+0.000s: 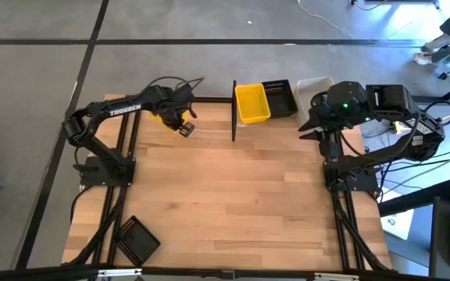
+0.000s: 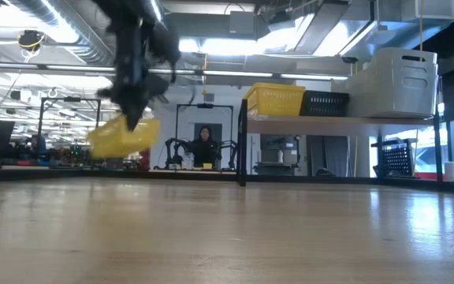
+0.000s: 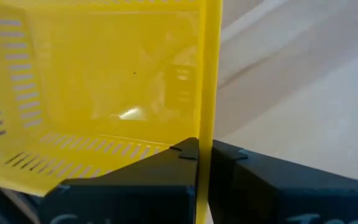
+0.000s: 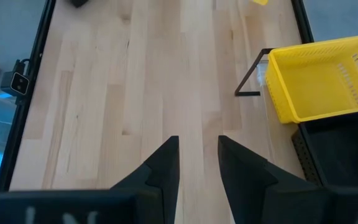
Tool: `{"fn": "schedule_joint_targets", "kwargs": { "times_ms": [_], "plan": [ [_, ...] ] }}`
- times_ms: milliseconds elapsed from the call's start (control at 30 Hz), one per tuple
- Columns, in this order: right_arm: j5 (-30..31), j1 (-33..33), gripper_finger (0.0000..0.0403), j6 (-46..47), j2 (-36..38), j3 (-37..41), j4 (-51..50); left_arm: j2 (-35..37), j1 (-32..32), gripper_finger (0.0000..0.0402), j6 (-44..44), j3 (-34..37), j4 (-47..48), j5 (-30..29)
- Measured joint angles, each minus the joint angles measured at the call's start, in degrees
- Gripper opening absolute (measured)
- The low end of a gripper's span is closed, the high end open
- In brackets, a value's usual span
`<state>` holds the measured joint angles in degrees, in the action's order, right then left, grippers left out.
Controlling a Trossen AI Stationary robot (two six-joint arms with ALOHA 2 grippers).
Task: Stack baskets on shelf by color
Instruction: Stack the yellow bin on top of the yellow bin on the shelf
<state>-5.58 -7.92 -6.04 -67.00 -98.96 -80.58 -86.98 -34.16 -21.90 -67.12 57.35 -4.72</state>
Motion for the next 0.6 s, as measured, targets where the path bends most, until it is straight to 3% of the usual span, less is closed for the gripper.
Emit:
{"fn": "schedule_joint_targets", "kwargs": {
  "times_ms": [233, 433, 600],
  "plan": [
    [2.3, 0.0, 0.0108, 0.4, 2.3, 0.0, 0.4, 1.0, 10.9, 0.0, 12.0, -22.2, 10.1, -8.8],
    [10.6, 0.0, 0.0108, 4.6, 4.1, 0.0, 0.5, -1.0, 17.8, 0.0, 18.7, -39.6, 9.0, -12.8],
    [12.6, 0.0, 0.0108, 7.3, 4.5, 0.0, 0.6, -6.9, 19.6, 0.0, 26.9, -48.2, 7.1, -13.9]
  ]
}}
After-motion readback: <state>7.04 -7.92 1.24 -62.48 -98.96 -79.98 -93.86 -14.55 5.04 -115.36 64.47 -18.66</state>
